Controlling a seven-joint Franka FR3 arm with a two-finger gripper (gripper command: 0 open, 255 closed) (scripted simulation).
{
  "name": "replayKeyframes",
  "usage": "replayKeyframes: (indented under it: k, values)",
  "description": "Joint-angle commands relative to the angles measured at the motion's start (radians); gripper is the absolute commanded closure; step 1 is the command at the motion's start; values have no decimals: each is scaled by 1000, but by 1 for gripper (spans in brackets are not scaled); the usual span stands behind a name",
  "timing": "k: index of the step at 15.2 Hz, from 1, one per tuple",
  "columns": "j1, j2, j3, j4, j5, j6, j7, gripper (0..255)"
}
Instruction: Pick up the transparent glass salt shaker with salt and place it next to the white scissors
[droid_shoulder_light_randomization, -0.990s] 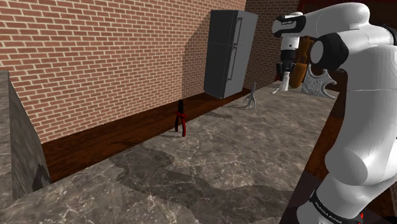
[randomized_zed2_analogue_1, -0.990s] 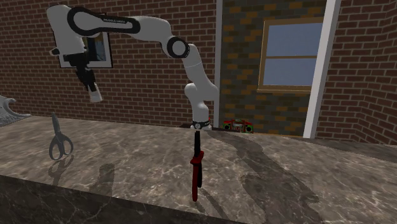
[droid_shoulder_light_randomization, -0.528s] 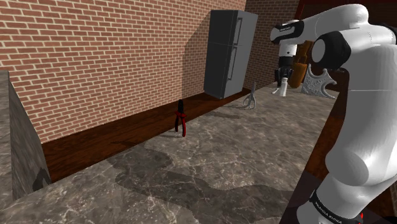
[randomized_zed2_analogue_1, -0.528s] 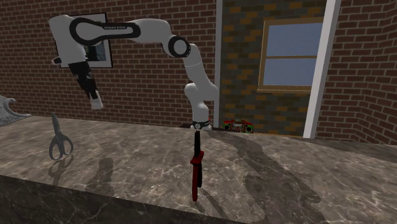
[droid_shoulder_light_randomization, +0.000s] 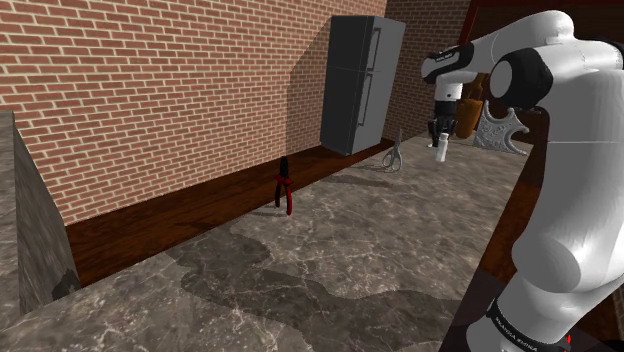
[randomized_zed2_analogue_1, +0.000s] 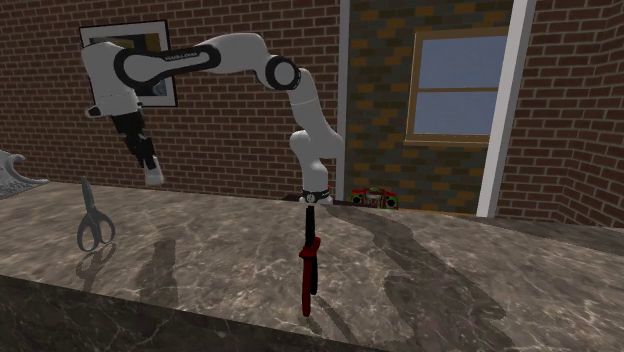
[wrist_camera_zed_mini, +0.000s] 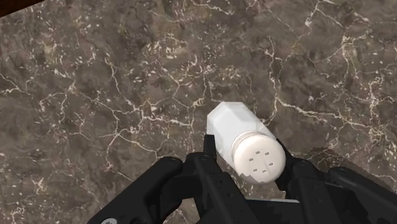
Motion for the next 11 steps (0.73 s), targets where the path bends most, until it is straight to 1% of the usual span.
replayKeyframes:
  k: [1,11]
  values:
    - [-1,6,1,-17,2,24,-1,255]
    - [1,32,8,-117,14,147,-3,255]
